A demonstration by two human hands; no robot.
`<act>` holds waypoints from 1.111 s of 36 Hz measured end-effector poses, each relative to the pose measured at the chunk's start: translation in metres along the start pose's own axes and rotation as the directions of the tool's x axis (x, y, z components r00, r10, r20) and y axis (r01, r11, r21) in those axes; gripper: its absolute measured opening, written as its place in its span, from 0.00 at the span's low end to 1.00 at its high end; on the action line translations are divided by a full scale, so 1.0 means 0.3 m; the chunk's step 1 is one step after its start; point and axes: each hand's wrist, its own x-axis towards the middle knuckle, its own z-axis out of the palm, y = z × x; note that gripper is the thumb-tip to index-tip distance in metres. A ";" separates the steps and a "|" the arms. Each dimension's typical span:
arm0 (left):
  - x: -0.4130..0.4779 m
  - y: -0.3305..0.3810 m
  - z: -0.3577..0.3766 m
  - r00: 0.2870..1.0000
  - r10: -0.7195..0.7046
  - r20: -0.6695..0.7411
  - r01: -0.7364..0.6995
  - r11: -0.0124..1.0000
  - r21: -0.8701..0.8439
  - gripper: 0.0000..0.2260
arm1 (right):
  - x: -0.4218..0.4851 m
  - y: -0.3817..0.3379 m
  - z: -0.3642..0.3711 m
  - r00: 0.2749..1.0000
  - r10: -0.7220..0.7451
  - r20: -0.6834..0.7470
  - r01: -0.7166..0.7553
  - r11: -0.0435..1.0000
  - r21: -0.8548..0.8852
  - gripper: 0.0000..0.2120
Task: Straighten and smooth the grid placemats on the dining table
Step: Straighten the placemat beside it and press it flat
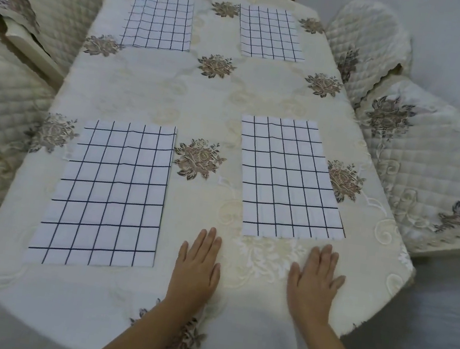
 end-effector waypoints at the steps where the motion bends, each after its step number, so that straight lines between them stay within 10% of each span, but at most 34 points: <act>1: -0.021 -0.018 -0.005 0.999 0.043 -0.004 -0.043 0.999 -0.001 0.22 | -0.022 -0.033 0.017 1.000 -0.019 -0.007 0.019 1.000 -0.004 0.32; 8: -0.135 -0.176 -0.045 0.970 0.244 0.025 -0.245 0.967 0.073 0.21 | -0.157 -0.296 0.126 0.960 -0.267 -0.083 0.259 0.961 -0.094 0.24; 15: -0.193 -0.418 -0.142 0.978 0.166 -0.123 -0.148 0.978 0.145 0.21 | -0.241 -0.611 0.119 0.946 -0.315 -0.072 0.319 0.945 0.067 0.16; 21: -0.214 -0.693 -0.203 0.997 0.041 -0.070 -0.025 0.975 0.221 0.33 | -0.229 -0.815 0.100 0.977 -0.047 0.209 -0.045 0.908 0.416 0.19; 35: -0.107 -0.705 -0.254 0.977 0.205 0.052 -0.212 0.945 0.251 0.35 | -0.174 -0.986 0.103 0.883 0.224 0.413 -0.293 0.949 0.112 0.20; 40: -0.093 -0.701 -0.234 0.979 0.197 0.052 -0.204 0.959 0.195 0.32 | -0.147 -0.992 0.107 0.864 0.157 0.479 -0.308 0.917 0.254 0.08</act>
